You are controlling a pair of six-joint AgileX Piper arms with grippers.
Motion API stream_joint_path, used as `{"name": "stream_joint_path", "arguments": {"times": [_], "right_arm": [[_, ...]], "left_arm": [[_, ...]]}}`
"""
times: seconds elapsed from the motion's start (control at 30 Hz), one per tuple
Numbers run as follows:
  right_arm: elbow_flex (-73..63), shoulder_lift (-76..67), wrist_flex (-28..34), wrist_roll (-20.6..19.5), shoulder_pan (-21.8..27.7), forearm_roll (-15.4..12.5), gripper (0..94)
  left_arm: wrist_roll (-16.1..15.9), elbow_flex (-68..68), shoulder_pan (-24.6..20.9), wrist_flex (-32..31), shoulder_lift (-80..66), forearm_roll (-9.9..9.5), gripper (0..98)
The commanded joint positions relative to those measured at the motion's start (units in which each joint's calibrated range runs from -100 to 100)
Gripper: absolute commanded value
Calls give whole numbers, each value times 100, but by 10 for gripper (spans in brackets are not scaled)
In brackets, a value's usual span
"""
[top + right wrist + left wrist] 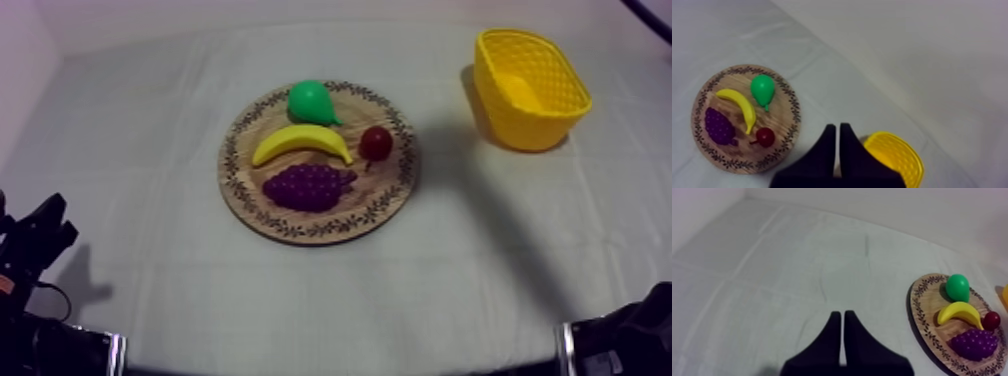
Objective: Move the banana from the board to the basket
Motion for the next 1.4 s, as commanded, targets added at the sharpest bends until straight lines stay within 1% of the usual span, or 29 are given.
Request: {"name": "stream_joint_path", "arguments": {"times": [0.0,0.17,0.3,0.57,0.87,1.07,1.2,1.23,1.27,1.37], "right_arm": [[-135,184,139,3,-168,6,6],[-536,596,540,52,-437,-18,6],[-733,903,747,68,-662,-3,6],[-980,1473,1003,35,-1141,120,6],[-1659,1951,1609,-61,-1483,270,6],[-2236,2278,1938,-235,-1649,417,14],[-2377,2411,1987,-355,-1710,509,54],[-2388,2438,2001,-369,-1714,518,78],[-2393,2465,2013,-371,-1713,520,119],[-2410,2539,2034,-357,-1698,538,283]], "left_arm": [[0,-4,-1,6,0,0,0],[0,-4,-1,6,0,0,0],[1,-4,-1,6,0,0,0],[0,-4,-1,6,0,0,0],[0,-4,-1,6,0,0,0],[0,-4,-1,6,0,0,0],[0,-4,-1,6,0,0,0],[0,-4,-1,6,0,0,0],[0,-4,-1,6,0,0,0],[0,-4,-1,6,0,0,0]]}}
